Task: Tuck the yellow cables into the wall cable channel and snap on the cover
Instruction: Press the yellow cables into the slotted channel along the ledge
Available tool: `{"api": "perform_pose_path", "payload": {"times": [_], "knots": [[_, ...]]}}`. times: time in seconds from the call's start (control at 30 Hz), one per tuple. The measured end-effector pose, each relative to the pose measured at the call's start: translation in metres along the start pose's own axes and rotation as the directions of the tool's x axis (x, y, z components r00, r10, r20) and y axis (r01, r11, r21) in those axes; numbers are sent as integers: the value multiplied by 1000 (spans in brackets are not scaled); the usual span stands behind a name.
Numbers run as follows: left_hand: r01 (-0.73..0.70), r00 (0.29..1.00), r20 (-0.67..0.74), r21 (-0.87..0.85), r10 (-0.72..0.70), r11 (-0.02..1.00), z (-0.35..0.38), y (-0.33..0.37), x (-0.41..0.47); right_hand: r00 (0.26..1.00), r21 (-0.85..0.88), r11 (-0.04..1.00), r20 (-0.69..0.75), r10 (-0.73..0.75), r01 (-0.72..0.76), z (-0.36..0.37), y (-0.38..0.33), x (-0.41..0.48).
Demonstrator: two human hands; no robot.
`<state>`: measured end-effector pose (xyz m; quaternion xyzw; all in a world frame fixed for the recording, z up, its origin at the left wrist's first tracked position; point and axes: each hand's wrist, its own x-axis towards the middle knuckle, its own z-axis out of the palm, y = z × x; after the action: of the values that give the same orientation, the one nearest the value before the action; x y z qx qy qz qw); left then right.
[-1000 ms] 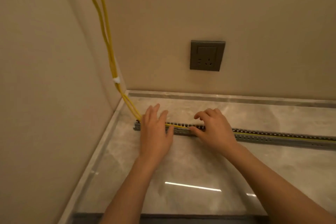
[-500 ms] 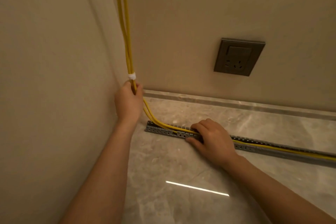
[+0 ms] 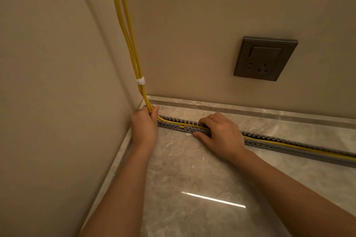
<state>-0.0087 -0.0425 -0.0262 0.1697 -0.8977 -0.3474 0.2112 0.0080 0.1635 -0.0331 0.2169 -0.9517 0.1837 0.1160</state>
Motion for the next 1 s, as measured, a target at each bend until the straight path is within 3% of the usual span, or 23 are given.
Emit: {"api": "perform_pose_path", "payload": {"times": [0.63, 0.8, 0.87, 0.93, 1.0], "knots": [[36, 999, 6, 152, -37, 988, -14, -9, -5, 998, 109, 994, 59, 25, -31, 6, -9, 3], [86, 996, 21, -142, -84, 986, -17, -10, -38, 999, 110, 993, 36, 37, -40, 7, -10, 3], [94, 995, -10, -179, -97, 979, -17, -12, -53, 998, 113, 993, 42, 38, -43, 8, -11, 3], [-17, 996, -83, -94, 9, 995, -17, -13, -63, 998, 114, 993, 50, 36, -41, 9, -12, 3], [-218, 974, -60, 23, 219, 976, -18, -12, -65, 998, 114, 993, 55, 34, -40, 9, -12, 2]]}}
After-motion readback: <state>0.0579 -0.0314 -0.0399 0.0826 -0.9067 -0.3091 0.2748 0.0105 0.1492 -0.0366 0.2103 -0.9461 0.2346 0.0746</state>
